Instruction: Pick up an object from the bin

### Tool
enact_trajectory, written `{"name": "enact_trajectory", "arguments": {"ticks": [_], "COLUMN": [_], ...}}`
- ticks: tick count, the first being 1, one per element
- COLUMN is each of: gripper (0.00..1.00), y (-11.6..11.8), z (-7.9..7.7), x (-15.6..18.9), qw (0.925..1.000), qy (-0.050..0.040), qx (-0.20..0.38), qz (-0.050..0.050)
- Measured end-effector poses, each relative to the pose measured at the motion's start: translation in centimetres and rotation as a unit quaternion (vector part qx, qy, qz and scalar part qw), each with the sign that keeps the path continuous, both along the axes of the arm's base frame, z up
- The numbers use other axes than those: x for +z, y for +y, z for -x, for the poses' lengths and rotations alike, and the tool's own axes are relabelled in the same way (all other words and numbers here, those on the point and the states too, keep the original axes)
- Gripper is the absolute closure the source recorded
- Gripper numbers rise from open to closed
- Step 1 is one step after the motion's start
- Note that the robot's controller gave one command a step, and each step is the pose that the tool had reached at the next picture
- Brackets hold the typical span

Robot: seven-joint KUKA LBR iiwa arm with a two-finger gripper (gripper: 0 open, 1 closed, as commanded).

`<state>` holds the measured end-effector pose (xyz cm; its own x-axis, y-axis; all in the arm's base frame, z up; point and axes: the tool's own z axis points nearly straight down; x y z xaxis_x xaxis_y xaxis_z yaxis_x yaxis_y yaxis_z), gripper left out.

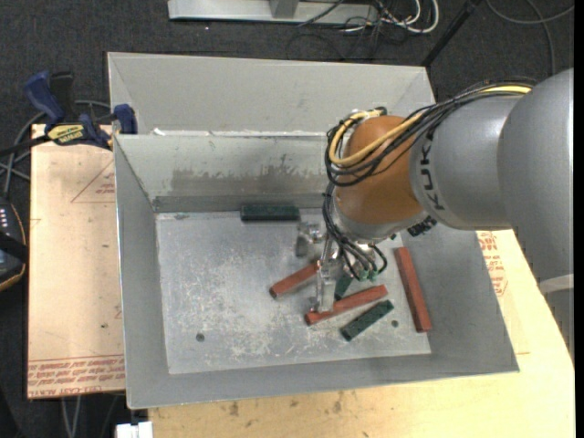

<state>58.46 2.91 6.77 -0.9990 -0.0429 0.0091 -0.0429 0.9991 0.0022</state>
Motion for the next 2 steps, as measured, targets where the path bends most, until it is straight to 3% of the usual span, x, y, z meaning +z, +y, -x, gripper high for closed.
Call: {"name": "enact_trajectory", "arguments": {"ticks": [1,2], "gripper": [1.0,0.0], "y": [0.11,0.09], "z": [-0.26,-0.24], "x": [0.33,0.27], "qw": [1.0,1.0], "qy": [-0.0056,-0.0057], "qx": [0.002,0.002], "qz": [0.0,0.0]}}
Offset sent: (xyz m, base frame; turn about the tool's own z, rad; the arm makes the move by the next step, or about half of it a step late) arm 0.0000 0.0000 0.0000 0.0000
